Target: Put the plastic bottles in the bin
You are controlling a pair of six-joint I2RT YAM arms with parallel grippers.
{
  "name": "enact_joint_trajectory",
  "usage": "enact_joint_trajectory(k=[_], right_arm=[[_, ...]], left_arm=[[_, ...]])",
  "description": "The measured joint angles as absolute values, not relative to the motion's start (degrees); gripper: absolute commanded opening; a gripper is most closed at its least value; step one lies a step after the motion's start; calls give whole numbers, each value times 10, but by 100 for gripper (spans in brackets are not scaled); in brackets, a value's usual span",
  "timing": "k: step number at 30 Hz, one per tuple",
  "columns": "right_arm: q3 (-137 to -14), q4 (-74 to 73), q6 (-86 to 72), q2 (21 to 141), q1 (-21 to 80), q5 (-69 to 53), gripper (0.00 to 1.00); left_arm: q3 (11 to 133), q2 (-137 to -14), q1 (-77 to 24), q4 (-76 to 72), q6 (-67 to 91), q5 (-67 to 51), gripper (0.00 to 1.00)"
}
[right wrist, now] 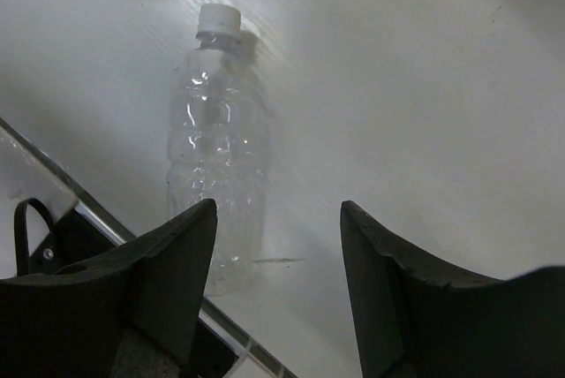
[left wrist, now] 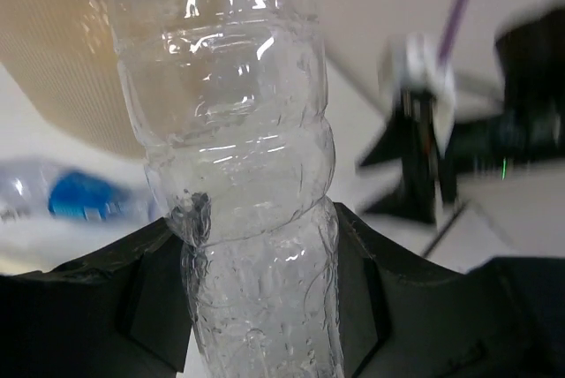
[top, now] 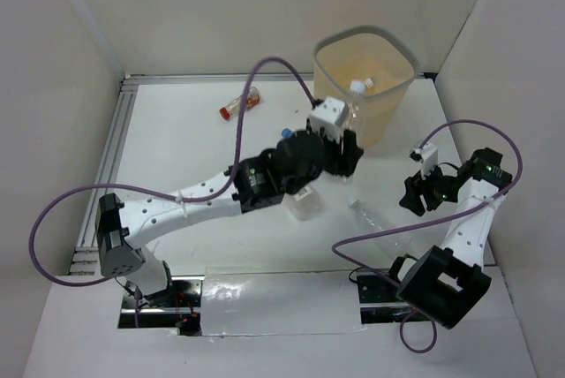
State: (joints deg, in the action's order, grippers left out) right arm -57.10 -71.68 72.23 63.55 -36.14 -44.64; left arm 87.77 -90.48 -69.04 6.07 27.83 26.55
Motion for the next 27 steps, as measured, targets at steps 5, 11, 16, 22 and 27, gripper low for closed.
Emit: enact_joint_trajectory(k=[5, 11, 16, 22, 27], right_arm=[[-551, -730, 786, 620, -356, -438, 76], [-529, -729, 805, 625, -330, -438, 76], [-520, -707, 771, 622, -280, -439, 76], [-515, -668, 700, 601, -236, -439, 91], [-507, -638, 658, 597, -217, -435, 100]], left_arm=[[1006, -969, -586, -13, 243, 220, 43], [1150, -1073, -495, -101, 253, 144, 43], [1203, -1157, -465, -183, 273, 127, 49], [1312, -1295, -477, -232, 253, 181, 72], [1376, -1370, -485, -228, 233, 227, 100]])
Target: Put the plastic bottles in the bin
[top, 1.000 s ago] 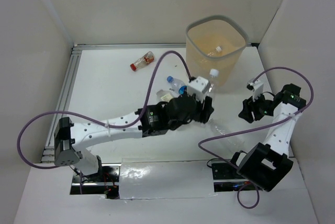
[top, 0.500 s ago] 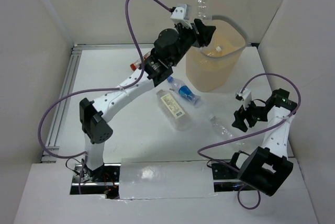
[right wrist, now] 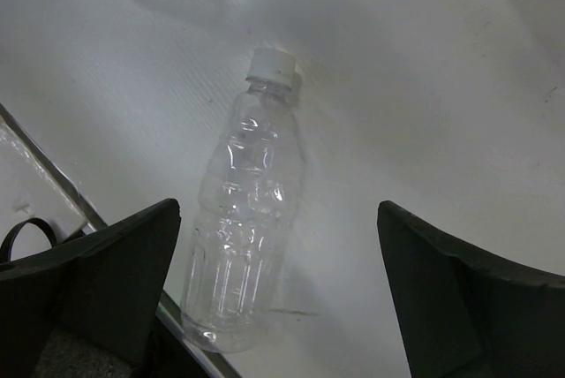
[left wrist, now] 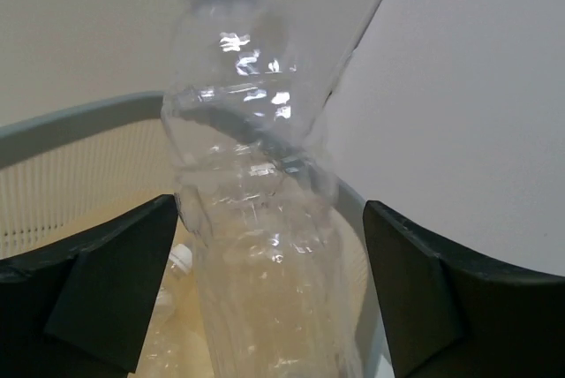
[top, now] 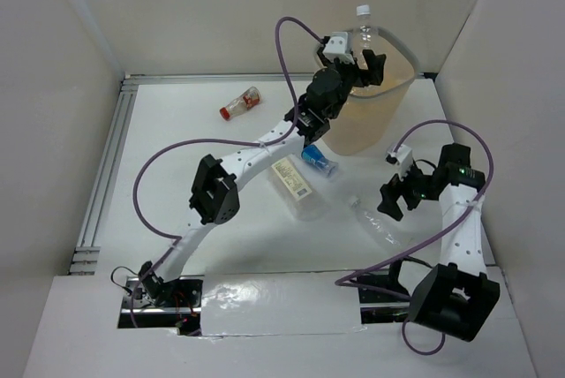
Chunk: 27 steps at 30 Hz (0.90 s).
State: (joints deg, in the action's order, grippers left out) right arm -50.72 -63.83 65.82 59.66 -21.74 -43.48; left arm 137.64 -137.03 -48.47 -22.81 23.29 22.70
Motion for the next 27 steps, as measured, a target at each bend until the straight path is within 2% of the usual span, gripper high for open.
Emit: enact_joint_trajectory(k=[5, 10, 13, 17, 21, 22, 26, 27], right_arm=[[-478, -596, 607, 593, -180, -404, 100], [-438, -522, 522, 622, -76, -326, 100], [-422, -482, 474, 655, -14, -277, 100], [-419, -426, 406, 708, 45, -204, 95], [-416, -386, 358, 729, 79, -140, 82], [-415, -384, 353, 730, 81, -134, 82], [-408, -371, 342, 733, 85, -109, 70], [-407, -372, 342, 735, 85, -104, 63]], left_arm=[[1370, -1367, -485, -228, 222, 235, 100], [1342, -1332, -484, -223, 194, 216, 100], [1294, -1268, -484, -193, 174, 203, 100], [1095, -1069, -487, -138, 171, 220, 100], [853, -824, -490, -96, 228, 266, 100], [821, -795, -490, -82, 239, 274, 100], [653, -682, -488, -17, 330, 297, 100], [618, -674, -489, 2, 354, 298, 100]])
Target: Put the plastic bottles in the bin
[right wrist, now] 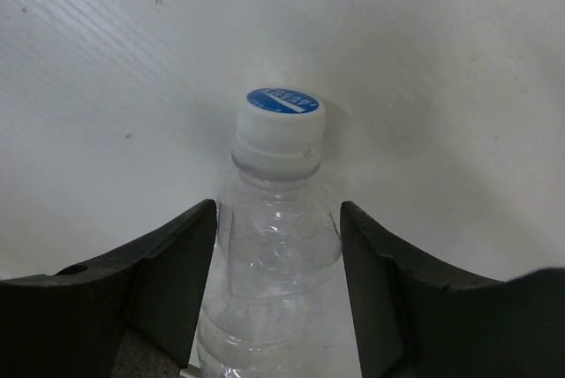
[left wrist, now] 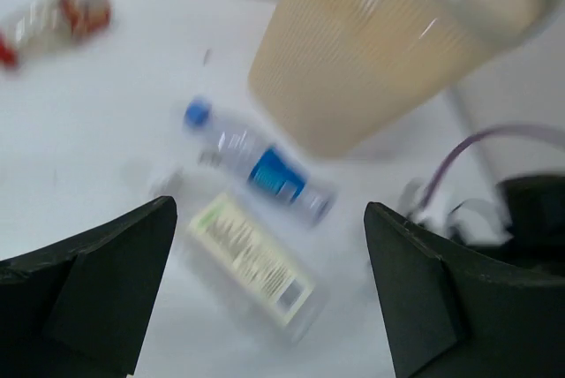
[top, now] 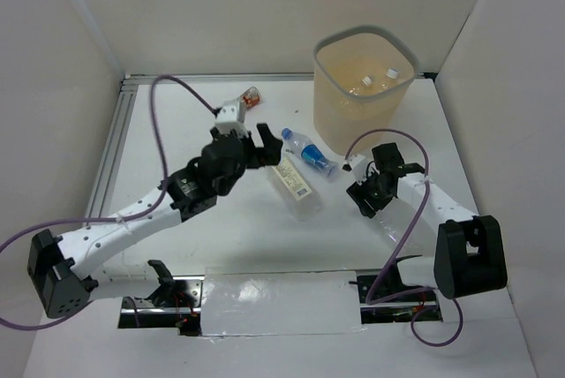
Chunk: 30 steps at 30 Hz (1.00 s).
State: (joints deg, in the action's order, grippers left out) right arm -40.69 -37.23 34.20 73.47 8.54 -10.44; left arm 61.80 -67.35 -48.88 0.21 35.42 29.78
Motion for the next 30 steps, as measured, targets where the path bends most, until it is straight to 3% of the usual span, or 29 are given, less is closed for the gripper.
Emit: enact_joint_trajectory(k=[5, 9, 13, 18, 23, 30], right_arm=[[-400, -376, 360, 737, 89, -98, 49], [-403, -394, 389, 736, 89, -113, 34], [-456, -488, 434, 732, 86, -165, 34], [-689, -583, 500, 721, 94, -259, 27], [-928, -629, 514, 729, 181, -329, 27], [-997, -507, 377, 736, 188, -368, 32]], left_arm=[[501, -699, -498, 98, 443, 286, 100], [495, -725, -512, 126, 496, 270, 100], [528, -765, -526, 144, 530, 263, 100], [575, -814, -539, 173, 561, 250, 100], [579, -817, -545, 179, 582, 238, 100], [579, -832, -550, 178, 605, 223, 100]])
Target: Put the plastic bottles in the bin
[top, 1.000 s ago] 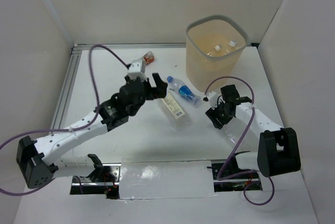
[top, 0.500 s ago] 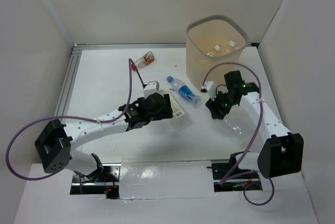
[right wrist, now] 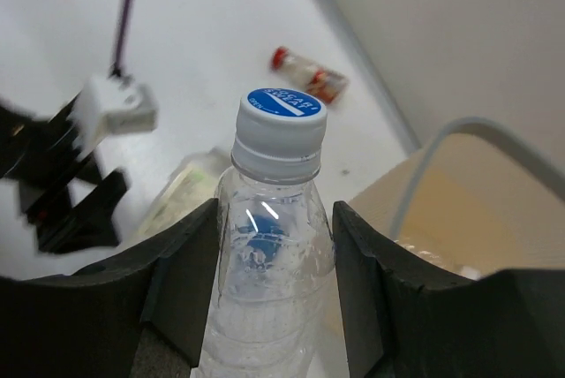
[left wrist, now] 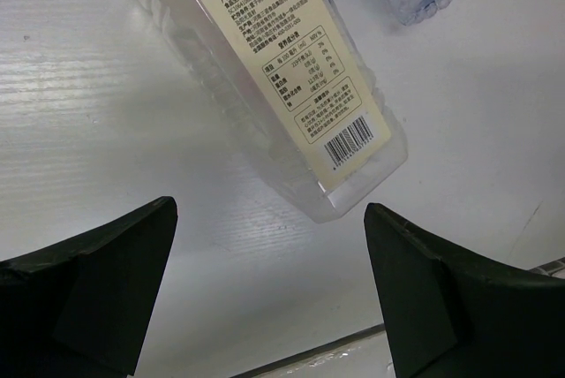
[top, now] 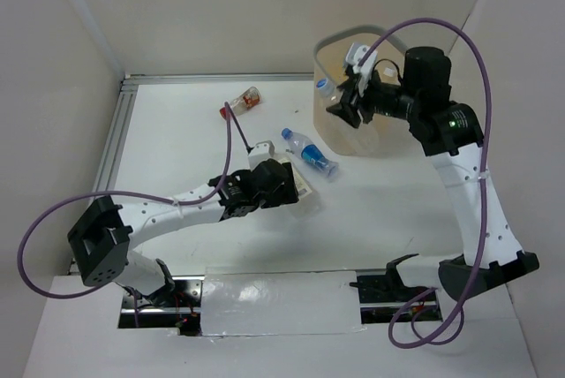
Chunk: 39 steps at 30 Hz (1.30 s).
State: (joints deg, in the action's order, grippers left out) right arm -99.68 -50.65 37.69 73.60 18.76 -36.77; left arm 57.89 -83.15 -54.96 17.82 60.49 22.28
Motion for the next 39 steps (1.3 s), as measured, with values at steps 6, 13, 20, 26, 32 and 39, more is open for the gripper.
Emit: enact_joint_trajectory(k=[6, 13, 20, 26, 32, 39], right_arm=[[-974, -258, 252, 738, 176, -273, 32], [-995, -112, 191, 775, 157, -200, 31], [-999, -88, 184, 856, 100, -152, 100], [-1038, -146, 142, 943, 3, -203, 100], [-1056, -251, 164, 911, -85, -372, 100], [-818, -348, 299, 676, -74, -469, 100]], left_arm=[[582, -856, -550, 175, 604, 213, 100], [602, -870, -554, 161, 603, 211, 100], [618, -900, -554, 154, 602, 212, 100], [642, -936, -554, 151, 603, 237, 100], [686, -991, -554, 177, 616, 272, 100], [755, -1035, -559, 216, 634, 283, 100]])
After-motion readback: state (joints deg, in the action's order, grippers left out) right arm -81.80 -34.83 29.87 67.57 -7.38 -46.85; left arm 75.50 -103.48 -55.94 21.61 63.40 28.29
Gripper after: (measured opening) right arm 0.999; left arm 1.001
